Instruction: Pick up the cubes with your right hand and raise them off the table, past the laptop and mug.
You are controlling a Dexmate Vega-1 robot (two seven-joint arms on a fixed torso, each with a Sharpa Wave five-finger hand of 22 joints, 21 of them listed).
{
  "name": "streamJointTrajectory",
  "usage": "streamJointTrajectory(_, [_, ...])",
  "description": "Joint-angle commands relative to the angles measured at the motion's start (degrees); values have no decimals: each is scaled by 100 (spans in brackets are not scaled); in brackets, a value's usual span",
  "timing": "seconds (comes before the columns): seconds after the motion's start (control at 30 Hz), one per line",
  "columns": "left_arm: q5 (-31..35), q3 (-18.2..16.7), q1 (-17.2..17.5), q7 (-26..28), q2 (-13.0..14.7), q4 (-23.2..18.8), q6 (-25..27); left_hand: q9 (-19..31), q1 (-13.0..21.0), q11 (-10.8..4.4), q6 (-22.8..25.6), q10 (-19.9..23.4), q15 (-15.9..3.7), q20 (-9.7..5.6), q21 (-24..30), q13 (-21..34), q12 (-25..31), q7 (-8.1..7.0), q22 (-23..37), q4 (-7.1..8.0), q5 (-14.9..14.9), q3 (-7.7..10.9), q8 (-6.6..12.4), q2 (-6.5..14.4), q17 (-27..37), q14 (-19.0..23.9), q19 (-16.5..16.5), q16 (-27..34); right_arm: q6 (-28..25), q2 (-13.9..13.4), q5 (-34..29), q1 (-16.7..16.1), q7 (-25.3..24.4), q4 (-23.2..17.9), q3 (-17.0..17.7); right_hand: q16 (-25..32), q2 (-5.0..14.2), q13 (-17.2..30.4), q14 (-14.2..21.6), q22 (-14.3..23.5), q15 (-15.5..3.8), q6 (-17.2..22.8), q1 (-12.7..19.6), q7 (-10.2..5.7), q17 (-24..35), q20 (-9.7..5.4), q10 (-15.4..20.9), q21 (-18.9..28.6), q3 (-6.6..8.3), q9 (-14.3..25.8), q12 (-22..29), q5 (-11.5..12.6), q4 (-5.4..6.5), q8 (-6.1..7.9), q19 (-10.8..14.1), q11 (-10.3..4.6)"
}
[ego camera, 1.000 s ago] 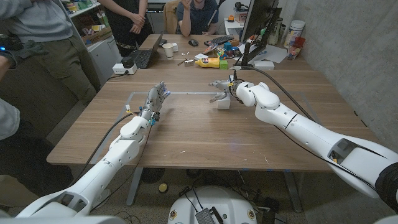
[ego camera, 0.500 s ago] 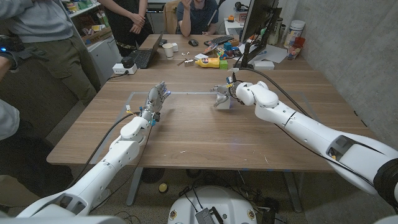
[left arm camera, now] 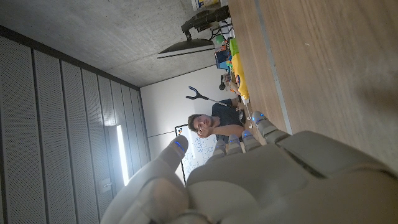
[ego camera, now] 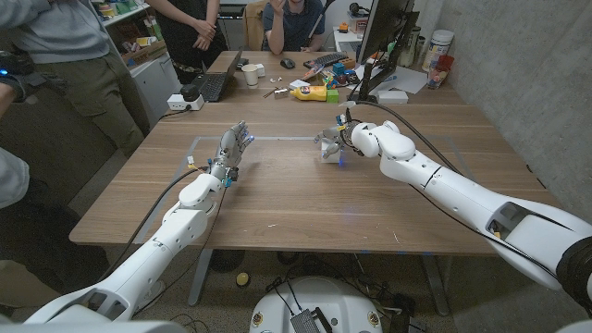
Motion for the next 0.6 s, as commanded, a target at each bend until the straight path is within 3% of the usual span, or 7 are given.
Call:
streamJointTrajectory(0.03, [-10,-14,-6,1,-5,14,0,28,-46,-9,2,-22,19,36,-34,12,29,36,20,32,33,7,31,392,17,-48,20,31,38,9,15,-3,-100,12,30,101,202,64,296,32,-376,489,412,-5,88,-144,638,32,-45,42,151,53,22,87,234,-83])
streamJointTrajectory(0.23, [-10,-17,-16,1,-7,26,-3,28,-51,-13,5,-19,17,36,-40,12,30,38,21,37,33,6,31,395,18,-48,22,31,23,52,-20,80,65,80,-24,252,515,116,799,58,-620,1237,755,1,157,-255,1283,57,65,84,309,69,63,260,372,-5])
streamJointTrajectory(0.3, [-11,-24,-13,9,-9,27,-10,28,-52,-10,2,-22,20,37,-41,12,29,40,21,38,34,6,29,397,18,-48,23,31,50,59,9,92,90,107,-22,379,566,170,1148,75,-738,1519,832,-2,200,-394,1639,90,81,96,427,53,104,316,438,97])
streamJointTrajectory(0.4, [-10,-25,-12,7,-4,25,-10,29,-54,-7,5,-24,20,37,-44,12,28,40,21,41,34,5,30,399,19,-47,24,32,62,63,19,108,128,121,-25,579,577,258,1539,90,-921,1681,900,23,330,-491,1981,152,76,92,558,38,143,319,550,124])
streamJointTrajectory(0.53, [-23,-25,-13,-13,-4,30,-6,29,-56,-8,3,-26,15,34,-47,12,27,40,21,42,34,4,28,400,19,-48,27,32,127,53,81,94,60,123,9,821,590,411,1932,129,-1058,2167,1138,245,572,-683,2444,276,86,87,790,25,97,423,715,126])
streamJointTrajectory(0.57, [-24,-24,-15,-15,-6,33,-7,29,-56,-7,5,-30,14,33,-47,12,26,40,21,42,34,4,29,400,19,-49,27,32,137,52,108,90,56,122,22,906,582,493,2141,148,-1063,2355,1242,373,667,-724,2736,321,79,99,964,12,85,457,729,188])
streamJointTrajectory(0.6, [-24,-22,-15,-20,-5,34,-7,29,-57,-5,1,-30,11,33,-48,12,26,39,21,43,34,4,27,399,19,-49,27,32,166,47,149,87,50,123,38,923,585,532,2221,157,-1074,2462,1278,425,704,-786,2801,355,75,109,1024,6,92,481,766,214])
